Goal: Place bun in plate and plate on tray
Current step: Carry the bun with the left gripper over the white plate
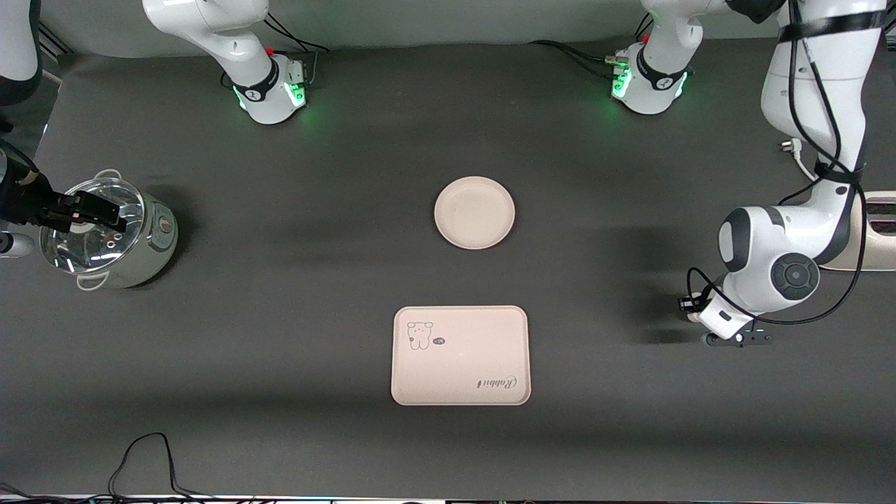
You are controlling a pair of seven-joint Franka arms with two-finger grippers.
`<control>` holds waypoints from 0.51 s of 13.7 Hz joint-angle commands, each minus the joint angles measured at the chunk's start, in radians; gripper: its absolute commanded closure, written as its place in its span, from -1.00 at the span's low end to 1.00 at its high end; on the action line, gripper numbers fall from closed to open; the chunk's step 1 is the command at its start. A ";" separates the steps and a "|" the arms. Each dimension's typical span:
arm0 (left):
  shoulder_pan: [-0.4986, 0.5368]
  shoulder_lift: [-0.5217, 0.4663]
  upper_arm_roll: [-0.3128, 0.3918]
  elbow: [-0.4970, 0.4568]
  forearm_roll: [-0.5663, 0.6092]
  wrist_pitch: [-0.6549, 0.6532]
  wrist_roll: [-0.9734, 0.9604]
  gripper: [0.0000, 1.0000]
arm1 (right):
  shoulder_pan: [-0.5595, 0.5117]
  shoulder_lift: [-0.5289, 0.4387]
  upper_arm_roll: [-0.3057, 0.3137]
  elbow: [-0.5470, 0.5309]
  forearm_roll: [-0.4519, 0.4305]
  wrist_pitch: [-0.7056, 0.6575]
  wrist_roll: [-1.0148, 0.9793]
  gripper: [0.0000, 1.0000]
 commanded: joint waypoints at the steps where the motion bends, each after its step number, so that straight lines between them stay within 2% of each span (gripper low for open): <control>1: -0.077 -0.159 -0.069 0.014 -0.048 -0.183 -0.054 1.00 | -0.003 -0.025 0.005 -0.021 -0.023 0.013 -0.015 -1.00; 3: -0.099 -0.196 -0.170 0.083 -0.168 -0.305 -0.115 1.00 | -0.003 -0.025 0.003 -0.023 -0.023 0.013 -0.015 -1.00; 4: -0.116 -0.214 -0.224 0.108 -0.186 -0.345 -0.184 1.00 | -0.003 -0.025 0.002 -0.023 -0.023 0.013 -0.015 -1.00; 7: -0.172 -0.231 -0.385 0.102 -0.161 -0.297 -0.377 1.00 | -0.003 -0.025 0.002 -0.023 -0.023 0.014 -0.015 -1.00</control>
